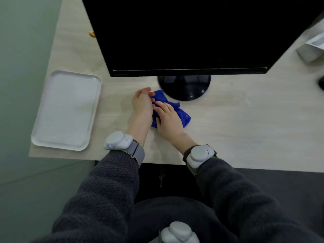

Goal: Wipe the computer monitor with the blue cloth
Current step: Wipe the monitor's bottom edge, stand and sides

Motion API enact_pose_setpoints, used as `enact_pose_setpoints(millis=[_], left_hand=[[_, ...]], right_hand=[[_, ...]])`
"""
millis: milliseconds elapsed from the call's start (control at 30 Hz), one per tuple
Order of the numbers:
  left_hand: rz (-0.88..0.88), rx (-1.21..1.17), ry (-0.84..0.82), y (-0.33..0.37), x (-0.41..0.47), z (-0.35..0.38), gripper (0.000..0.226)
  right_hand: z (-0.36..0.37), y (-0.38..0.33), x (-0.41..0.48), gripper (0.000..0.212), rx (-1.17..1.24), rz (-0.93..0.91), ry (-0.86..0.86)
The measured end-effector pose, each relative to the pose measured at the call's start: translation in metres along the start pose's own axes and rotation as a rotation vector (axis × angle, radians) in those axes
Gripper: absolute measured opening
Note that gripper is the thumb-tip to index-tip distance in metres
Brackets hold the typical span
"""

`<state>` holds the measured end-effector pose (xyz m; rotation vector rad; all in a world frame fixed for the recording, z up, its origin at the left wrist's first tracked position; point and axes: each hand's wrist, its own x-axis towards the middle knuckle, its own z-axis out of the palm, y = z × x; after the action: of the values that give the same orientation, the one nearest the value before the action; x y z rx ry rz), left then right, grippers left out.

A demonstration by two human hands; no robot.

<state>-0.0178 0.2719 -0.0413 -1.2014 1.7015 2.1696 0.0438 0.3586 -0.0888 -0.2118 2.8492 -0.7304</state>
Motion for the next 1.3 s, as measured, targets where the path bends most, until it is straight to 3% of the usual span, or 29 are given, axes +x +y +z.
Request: enact_pose_setpoints(millis=[100, 300, 500, 1033, 1300], left_hand=[[0.009, 0.04, -0.037, -0.015, -0.016, 0.03, 0.018], [0.038, 0.099, -0.097, -0.037, -0.043, 0.069, 0.024], [0.042, 0.175, -0.119, -0.052, -0.057, 0.094, 0.021], [0.016, 0.344, -0.224, -0.088, -0.085, 0.201, 0.021], [-0.014, 0.42, -0.3, -0.114, -0.108, 0.242, 0.021]], right_hand=[[-0.023, 0.038, -0.023, 0.039, -0.117, 0.09, 0.055], [-0.068, 0.073, -0.031, 0.039, 0.062, 0.191, 0.334], [-0.069, 0.108, -0.001, 0.053, -0.007, 0.192, 0.115], [-0.133, 0.257, -0.042, 0.05, 0.15, 0.581, 0.309], [-0.126, 0.256, -0.075, 0.047, 0.17, 0.676, 0.382]])
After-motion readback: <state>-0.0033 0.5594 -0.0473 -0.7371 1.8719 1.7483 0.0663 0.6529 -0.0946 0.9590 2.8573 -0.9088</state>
